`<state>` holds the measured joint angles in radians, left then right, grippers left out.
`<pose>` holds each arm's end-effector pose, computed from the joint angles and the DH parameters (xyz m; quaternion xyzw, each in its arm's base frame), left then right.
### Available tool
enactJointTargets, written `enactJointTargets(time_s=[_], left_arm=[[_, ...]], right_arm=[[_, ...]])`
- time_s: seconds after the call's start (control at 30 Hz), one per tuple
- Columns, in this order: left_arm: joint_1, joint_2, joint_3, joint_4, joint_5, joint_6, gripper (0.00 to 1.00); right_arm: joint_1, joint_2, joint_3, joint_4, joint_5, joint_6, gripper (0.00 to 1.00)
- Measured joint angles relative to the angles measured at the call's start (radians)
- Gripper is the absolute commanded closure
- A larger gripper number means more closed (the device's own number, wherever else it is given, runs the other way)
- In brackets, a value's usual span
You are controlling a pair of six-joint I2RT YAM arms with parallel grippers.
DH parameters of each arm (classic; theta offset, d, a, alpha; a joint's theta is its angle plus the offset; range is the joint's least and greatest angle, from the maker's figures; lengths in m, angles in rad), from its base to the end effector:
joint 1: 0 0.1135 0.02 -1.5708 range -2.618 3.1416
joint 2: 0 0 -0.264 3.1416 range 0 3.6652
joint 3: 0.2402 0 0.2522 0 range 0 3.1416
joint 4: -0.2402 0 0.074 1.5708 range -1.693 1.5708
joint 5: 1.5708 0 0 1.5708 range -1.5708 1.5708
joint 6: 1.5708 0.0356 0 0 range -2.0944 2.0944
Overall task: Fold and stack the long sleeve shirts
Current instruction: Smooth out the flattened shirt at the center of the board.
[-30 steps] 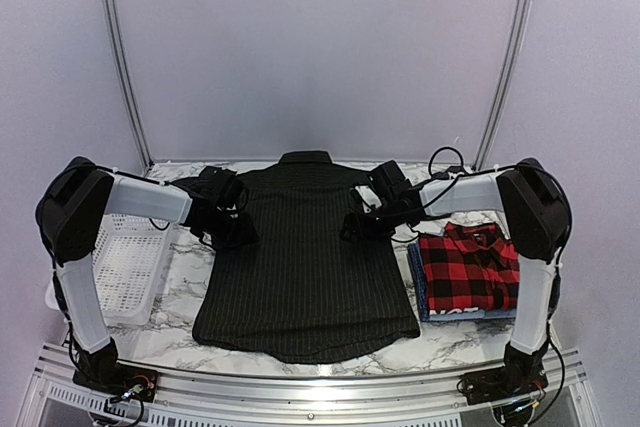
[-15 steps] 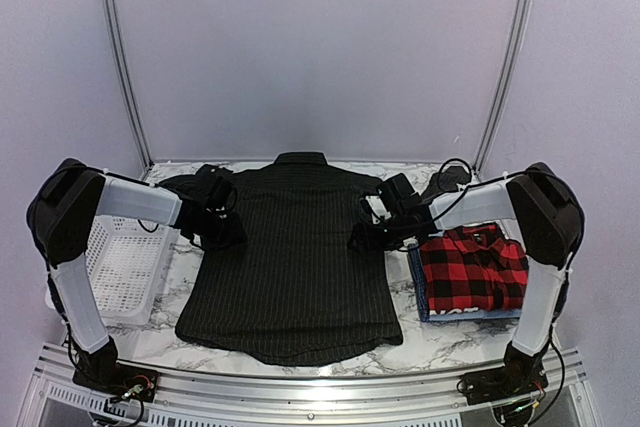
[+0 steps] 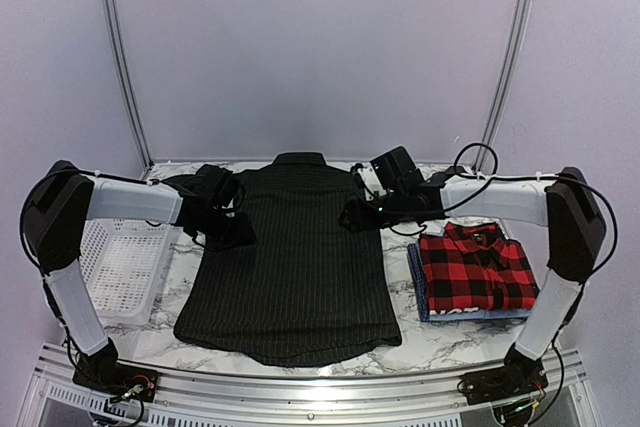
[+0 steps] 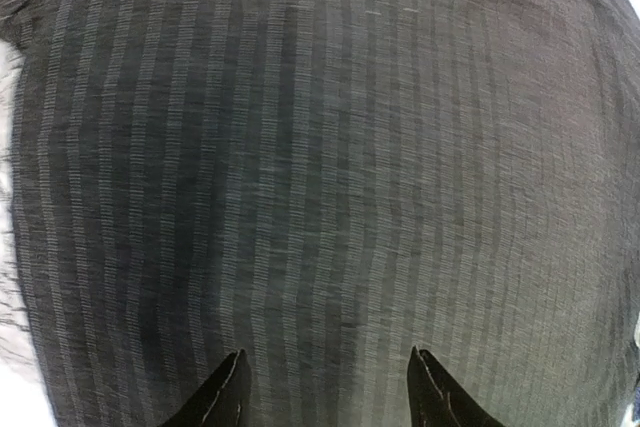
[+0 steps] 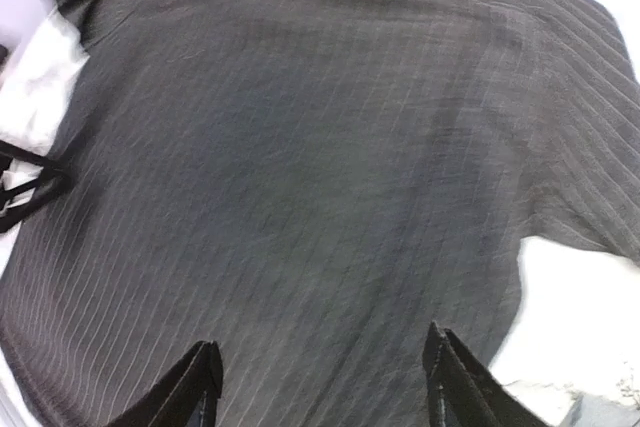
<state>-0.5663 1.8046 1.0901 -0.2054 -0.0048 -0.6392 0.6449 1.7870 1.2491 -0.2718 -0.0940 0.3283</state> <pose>0.3140 -0.1994 0.1679 -0.0353 0.9468 -0.1794 0.2647 0.3122 0.2390 0.2181 -0.1634 0.9131 0.2121 0.3076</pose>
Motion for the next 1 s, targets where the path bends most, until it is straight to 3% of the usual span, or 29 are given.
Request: enactJointTargets(time_s=[0.13,0.27,0.8,0.93,1.0], left_arm=[[-0.018,-0.003,0.010,-0.003,0.020,0.001,0.44],[-0.018,-0.003,0.010,-0.006,0.031,0.000,0.45],[-0.018,0.062,0.019,-0.007,0.029,0.000,0.45],[-0.018,0.063,0.019,-0.006,0.024,0.000,0.45],[-0.018,0.063,0.019,-0.006,0.023,0.000,0.45]], right_arm=[[0.148,-0.057,-0.051,-0.013,0.010,0.012,0.59],[0.301,-0.089,-0.128,-0.057,0.013,0.035,0.62],[0.498,-0.113,-0.327,-0.109,0.037,0.143,0.41],[0.525,-0.154,-0.359,-0.131,0.044,0.154,0.39],[0.530,-0.182,-0.363,-0.164,0.058,0.162,0.43]])
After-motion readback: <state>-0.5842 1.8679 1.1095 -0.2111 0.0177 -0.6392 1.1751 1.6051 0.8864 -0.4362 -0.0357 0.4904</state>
